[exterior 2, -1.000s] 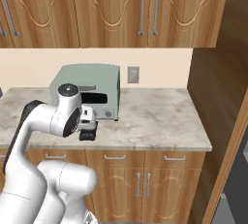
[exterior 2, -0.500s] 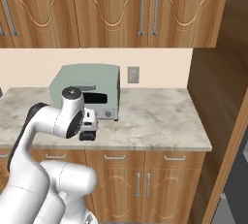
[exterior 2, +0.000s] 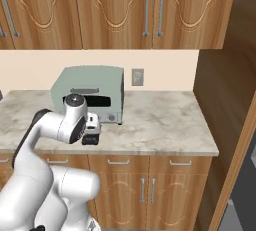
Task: Take the steak from the fridge and place it on the digital scale on the counter by the fridge. Wait a few seconds for a reading, then move it to the plate on the dining counter.
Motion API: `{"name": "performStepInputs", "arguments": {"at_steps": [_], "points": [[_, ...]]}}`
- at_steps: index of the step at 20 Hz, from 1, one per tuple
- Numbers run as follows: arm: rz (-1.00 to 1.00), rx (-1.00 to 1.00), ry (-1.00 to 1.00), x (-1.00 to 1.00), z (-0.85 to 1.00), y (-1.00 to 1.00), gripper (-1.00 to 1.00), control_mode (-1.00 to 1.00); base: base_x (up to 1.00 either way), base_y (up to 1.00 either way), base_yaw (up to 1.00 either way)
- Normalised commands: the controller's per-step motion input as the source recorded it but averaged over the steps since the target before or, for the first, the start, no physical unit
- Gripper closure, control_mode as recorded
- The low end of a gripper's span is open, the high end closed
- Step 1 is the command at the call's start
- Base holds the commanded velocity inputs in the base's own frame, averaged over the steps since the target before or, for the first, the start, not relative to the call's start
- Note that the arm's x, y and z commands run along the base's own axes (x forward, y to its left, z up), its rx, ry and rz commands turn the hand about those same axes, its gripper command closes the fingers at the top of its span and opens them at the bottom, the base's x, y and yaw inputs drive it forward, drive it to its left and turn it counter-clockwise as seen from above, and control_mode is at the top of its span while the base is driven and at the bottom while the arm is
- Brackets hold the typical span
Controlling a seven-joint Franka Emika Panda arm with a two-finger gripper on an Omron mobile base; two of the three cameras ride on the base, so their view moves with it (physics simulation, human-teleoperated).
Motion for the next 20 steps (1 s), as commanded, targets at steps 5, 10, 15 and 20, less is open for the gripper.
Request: {"name": "performStepInputs", "arguments": {"at_steps": [5, 10, 15, 20], "points": [[0.0, -0.02, 0.0, 0.28, 0.0, 0.0, 1.0, -1.0, 0.0, 0.0, 0.0], [0.0, -0.03, 0.0, 0.19, -0.04, 0.0, 1.0, -1.0, 0.0, 0.0, 0.0], [0.0, -0.02, 0.0, 0.0, -0.34, 0.01, 1.0, -1.0, 0.0, 0.0, 0.0], [0.0, -0.02, 0.0, 0.0, -0.34, 0.05, 1.0, -1.0, 0.0, 0.0, 0.0]]}}
